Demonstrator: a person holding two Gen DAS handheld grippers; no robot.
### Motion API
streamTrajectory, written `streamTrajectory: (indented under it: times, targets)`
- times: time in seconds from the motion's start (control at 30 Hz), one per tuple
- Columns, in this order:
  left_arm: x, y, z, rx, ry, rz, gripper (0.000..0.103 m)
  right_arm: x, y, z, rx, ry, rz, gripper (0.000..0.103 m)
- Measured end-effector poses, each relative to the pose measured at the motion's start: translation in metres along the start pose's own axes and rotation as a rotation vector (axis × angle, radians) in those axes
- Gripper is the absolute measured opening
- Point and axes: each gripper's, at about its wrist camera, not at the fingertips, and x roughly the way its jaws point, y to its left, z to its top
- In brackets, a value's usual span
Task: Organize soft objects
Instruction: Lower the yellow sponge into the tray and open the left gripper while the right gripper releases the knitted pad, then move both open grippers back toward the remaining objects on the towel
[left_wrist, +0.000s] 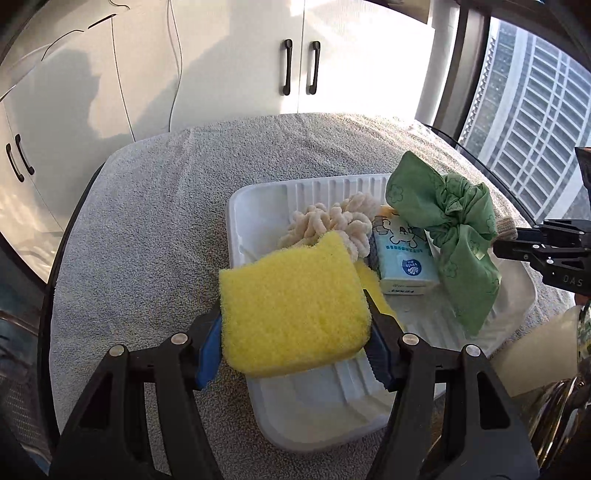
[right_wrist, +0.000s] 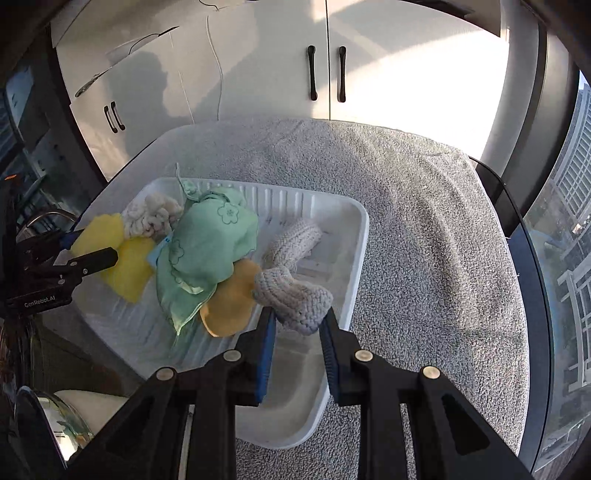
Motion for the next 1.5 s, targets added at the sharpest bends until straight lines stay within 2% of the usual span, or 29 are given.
streamTrajectory:
  times: [0.27,0.33,0.47,0.57,0.63,0.8,0.97,1.17,1.33,1.5]
  targets:
    - [0.003,-0.001,-0.001,0.0,0.022,0.015,0.07,0.015,0.001,0.005,-0.018,0.042,-0.014,0.027]
    - [0.001,0.002,-0.001,-0.018,0.025,0.002,0.074,0.016,0.002,0.005,-0.019,0.053,-0.002,0.035]
    - [-0.009,0.009,-0.001,-0.066,0.006,-0.04,0.076,0.011,0.0,0.004,-0.005,0.069,0.034,0.038]
    - [-0.018,0.012,-0.002,-0.067,-0.014,-0.026,0.076,0.002,0.0,0.001,0.009,0.06,0.074,0.049]
    - [-0.022,0.014,-0.004,-0.074,-0.016,-0.026,0.076,-0.005,-0.001,-0.001,0.01,0.048,0.052,0.057]
    - [-0.034,0.018,-0.015,-0.103,-0.043,-0.008,0.076,-0.015,-0.005,-0.011,0.006,0.04,0.032,0.058]
    - [-0.046,0.023,-0.027,-0.108,-0.075,0.074,0.076,-0.026,-0.011,-0.023,0.016,0.007,-0.01,0.059]
    - [-0.062,0.04,-0.051,-0.137,-0.069,0.177,0.076,-0.036,-0.034,-0.045,0.062,0.002,-0.068,0.062]
    - [-0.079,0.053,-0.081,-0.162,-0.068,0.232,0.076,-0.049,-0.054,-0.072,0.109,0.01,-0.136,0.076]
    - [-0.088,0.059,-0.112,-0.167,-0.045,0.267,0.076,-0.062,-0.073,-0.105,0.172,0.024,-0.146,0.082]
